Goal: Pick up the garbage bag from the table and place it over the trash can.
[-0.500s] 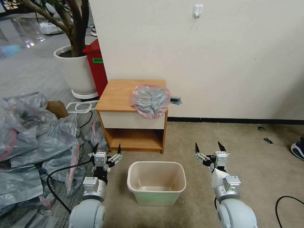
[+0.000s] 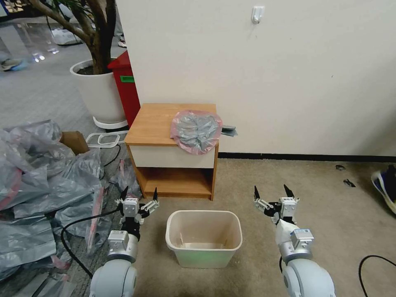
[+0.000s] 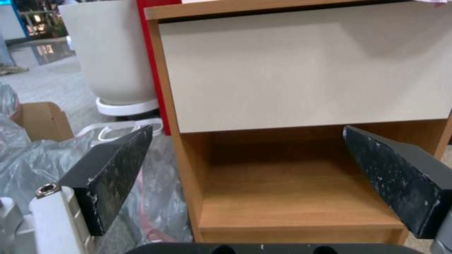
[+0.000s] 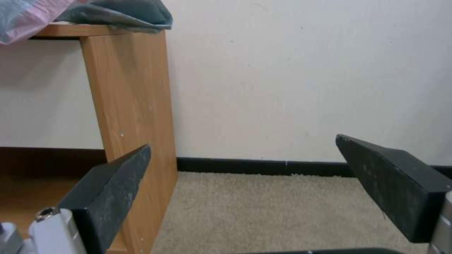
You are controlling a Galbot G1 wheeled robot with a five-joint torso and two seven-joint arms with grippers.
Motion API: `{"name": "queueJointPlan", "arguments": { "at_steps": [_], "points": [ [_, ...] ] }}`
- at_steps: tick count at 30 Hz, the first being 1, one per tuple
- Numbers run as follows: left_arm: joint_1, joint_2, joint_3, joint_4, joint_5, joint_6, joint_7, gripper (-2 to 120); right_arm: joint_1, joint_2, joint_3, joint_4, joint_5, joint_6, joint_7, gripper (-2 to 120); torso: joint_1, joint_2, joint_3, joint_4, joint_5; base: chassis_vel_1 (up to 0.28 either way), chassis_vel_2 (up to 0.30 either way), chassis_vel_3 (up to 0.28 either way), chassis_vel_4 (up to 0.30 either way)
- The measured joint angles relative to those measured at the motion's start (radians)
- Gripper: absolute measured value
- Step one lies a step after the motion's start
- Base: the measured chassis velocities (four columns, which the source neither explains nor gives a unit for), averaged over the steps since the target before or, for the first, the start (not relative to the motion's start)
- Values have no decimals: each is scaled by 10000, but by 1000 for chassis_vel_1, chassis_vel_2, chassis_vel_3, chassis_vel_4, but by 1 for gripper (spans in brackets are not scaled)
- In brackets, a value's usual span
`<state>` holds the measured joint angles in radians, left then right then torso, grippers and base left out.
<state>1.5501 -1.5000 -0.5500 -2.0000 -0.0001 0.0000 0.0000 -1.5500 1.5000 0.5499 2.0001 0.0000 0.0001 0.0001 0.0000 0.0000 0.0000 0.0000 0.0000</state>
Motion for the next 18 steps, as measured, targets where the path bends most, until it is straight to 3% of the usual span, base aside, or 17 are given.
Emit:
{"name": "queueJointPlan", "arguments": {
  "at_steps": [13,17,18],
  "points": [
    [7,59,0,-12,-57,0,-2,100,-45,14,18,66,28,1,-7,100,-1,0,0,0,1,0,0,0,0],
    [43,289,6,-75,-333,-35,-10,100,-567,251,296,902,356,98,-149,100,-1,0,0,4,4,0,0,0,0],
    [94,504,13,-137,-615,-98,-5,100,-892,392,476,1424,550,193,-228,100,0,1,0,-2,-11,0,0,0,0]
  ]
}}
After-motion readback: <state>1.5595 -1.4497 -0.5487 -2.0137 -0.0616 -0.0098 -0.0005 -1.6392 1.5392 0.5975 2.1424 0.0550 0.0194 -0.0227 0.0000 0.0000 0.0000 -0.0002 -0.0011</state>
